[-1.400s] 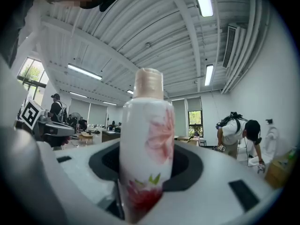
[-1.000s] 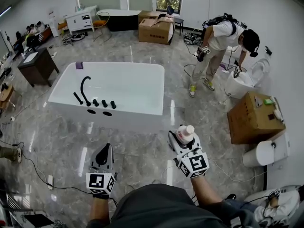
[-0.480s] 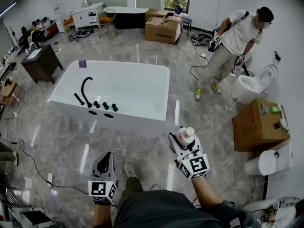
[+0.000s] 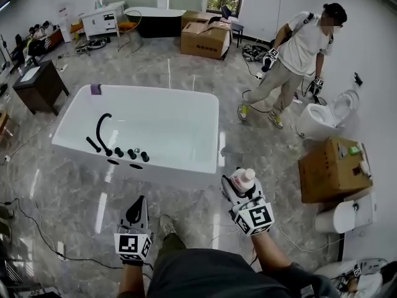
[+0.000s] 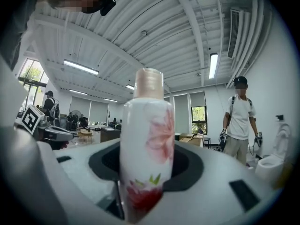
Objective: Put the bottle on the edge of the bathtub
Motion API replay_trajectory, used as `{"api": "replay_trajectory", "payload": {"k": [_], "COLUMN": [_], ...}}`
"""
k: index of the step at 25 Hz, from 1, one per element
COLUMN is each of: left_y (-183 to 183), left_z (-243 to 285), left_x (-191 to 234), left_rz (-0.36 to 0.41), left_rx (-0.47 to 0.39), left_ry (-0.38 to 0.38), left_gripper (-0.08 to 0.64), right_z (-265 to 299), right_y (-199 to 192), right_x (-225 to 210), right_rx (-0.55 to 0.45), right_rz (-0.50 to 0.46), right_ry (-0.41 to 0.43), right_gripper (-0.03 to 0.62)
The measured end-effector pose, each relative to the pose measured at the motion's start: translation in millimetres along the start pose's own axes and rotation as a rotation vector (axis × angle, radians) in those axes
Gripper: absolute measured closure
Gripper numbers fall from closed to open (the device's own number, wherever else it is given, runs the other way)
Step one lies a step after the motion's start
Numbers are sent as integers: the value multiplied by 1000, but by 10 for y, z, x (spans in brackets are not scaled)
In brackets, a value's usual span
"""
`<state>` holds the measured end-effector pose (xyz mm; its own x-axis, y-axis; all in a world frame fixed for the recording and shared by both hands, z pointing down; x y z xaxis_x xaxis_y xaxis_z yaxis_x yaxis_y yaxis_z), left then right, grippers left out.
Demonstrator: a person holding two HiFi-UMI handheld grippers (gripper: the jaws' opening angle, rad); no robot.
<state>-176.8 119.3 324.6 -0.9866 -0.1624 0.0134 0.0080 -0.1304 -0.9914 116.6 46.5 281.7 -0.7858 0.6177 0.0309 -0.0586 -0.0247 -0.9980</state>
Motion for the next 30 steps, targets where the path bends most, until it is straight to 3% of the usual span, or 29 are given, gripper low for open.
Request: {"api": "replay_trajectory", "payload": {"k": [9,14,18,23,30], "left_y": [133,135,118,16,-430], "left_z": [1181,1643,1892,2095,2264], "left_x": [772,1035,1000,922,669], "left_rz": [13,24,22,19,10], "left_rx": [26,34,45,44,60], "left_ry": [-88,-118,-118,-63,7], "left_gripper": [560,560,560,560,560], "right_z": [1141,1662,1957,2238,2393], "right_y": [97,121,57,-163,-766], "right_x": [-304,-405,-560,-775,-1034], "right_rx": [22,13,15,8,4], "right_rz": [-27,-39,-28,-15,-26], "right_ry": [-67,-62,-24,65,207], "right_gripper": [380,380,380,380,380]}}
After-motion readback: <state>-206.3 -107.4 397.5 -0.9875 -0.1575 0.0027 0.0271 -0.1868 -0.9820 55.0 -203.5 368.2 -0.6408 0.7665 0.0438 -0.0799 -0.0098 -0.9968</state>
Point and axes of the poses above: the fingertips, and each gripper's own axes: z forward along the fingers, x to its left, y out of its top, the point moved 3 cm from there along -z, backward along the fingers, and after that the axes turned 7 degrees about y, right-handed, at the moved point
